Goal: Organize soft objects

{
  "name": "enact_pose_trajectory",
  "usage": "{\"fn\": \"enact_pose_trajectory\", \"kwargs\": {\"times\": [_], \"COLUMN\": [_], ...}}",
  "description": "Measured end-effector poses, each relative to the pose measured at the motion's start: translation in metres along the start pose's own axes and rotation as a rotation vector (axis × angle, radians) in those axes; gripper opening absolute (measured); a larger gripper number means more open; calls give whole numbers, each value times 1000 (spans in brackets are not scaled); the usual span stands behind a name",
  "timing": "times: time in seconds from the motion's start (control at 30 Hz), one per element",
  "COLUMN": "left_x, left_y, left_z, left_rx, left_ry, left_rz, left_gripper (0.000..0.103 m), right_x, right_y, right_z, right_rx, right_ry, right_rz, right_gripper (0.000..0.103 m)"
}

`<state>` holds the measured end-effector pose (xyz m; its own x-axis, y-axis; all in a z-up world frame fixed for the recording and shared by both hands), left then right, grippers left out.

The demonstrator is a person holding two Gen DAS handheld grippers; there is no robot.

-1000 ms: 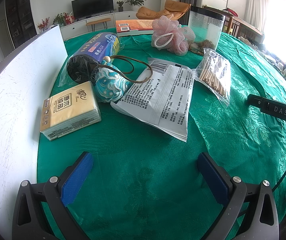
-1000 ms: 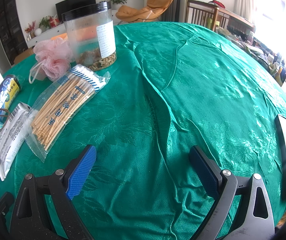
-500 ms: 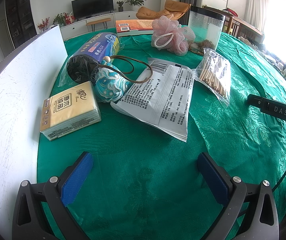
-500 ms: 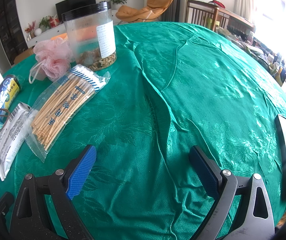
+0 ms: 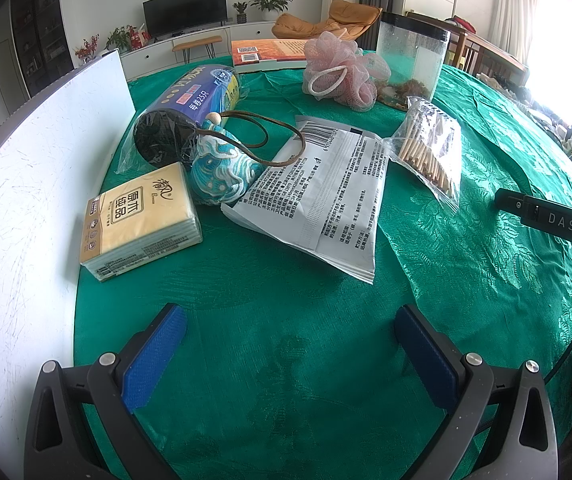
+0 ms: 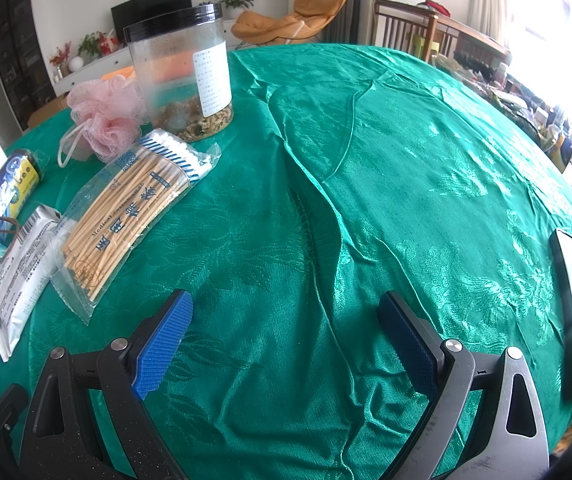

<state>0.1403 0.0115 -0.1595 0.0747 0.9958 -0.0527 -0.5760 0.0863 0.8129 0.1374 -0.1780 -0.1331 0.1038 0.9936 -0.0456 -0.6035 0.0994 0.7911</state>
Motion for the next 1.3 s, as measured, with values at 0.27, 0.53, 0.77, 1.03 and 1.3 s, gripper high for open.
{"fn": "enact_pose_trajectory", "kwargs": {"times": [0.27, 0.53, 0.77, 1.03, 1.3], "left_x": [-9, -52, -38, -15, -21], "left_y": [28, -3, -16, 8, -25], "left_z": [7, 68, 65, 41, 48], "left_rx": [25, 34, 79, 72, 135], "left_ry": [-11, -208, -171, -173, -50], "left_rz": [-58, -23, -11, 16, -31], "left_gripper": [103, 103, 103, 103, 103], "right_x": [0, -7, -11, 84, 53], "right_y": [0, 2, -5, -47, -31], "right_z": [0, -1, 31, 77, 52], "right_rx": [1, -1, 70, 185, 132], "right_ry": [1, 16, -309, -80, 136], "right_rz": [-1, 65, 430, 276, 98], "right_gripper": [96, 96, 97, 97, 52]}}
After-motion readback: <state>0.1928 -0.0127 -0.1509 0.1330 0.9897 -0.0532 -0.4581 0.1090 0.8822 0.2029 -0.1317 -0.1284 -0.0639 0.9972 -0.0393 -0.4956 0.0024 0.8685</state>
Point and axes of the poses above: each gripper's, at about its wrist camera, not at the fingertips, and y roughly against the way its jaws point, x to its left, z to its top, the point moved 7 cm from there along -y, roughly the way its jaws point, and after that the axes turned 4 degrees about y, right-handed, at the moved point
